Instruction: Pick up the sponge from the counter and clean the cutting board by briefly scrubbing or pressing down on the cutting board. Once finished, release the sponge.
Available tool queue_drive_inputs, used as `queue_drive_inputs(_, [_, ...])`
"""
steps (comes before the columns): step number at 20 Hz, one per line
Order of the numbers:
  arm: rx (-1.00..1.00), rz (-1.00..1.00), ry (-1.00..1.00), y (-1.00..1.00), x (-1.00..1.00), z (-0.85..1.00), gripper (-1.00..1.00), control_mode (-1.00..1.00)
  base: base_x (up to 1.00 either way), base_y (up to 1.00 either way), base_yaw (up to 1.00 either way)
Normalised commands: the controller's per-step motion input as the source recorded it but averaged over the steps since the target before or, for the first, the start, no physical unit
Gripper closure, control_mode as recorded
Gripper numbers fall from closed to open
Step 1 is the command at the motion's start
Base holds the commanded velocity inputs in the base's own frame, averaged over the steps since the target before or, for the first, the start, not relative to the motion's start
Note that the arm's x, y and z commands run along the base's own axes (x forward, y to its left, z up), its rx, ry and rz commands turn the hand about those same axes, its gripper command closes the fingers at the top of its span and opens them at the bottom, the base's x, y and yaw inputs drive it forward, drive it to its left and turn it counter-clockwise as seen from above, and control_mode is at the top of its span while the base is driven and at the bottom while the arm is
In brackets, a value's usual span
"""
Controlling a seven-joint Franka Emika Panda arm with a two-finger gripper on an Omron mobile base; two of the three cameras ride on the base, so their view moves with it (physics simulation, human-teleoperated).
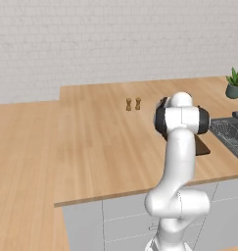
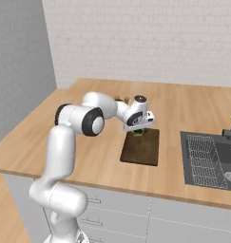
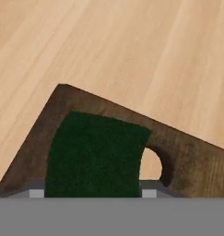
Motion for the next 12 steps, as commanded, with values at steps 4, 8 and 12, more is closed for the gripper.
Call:
queue_drive_inputs(4, [0.04,0.01,0.00,-0.20,-0.97,-0.11,1.00,-1.00,0.00,0.00,0.00])
queue_drive_inputs(8, [0.00,0.08,0.00,-0.23,-0.87,-0.12,1.00,-1.00,0.00,0.00,0.00])
queue_drive_inputs(12, [0.00,0.02,0.00,-0.34,-0.14,-0.22,1.00,-1.00,0.00,0.00,0.00])
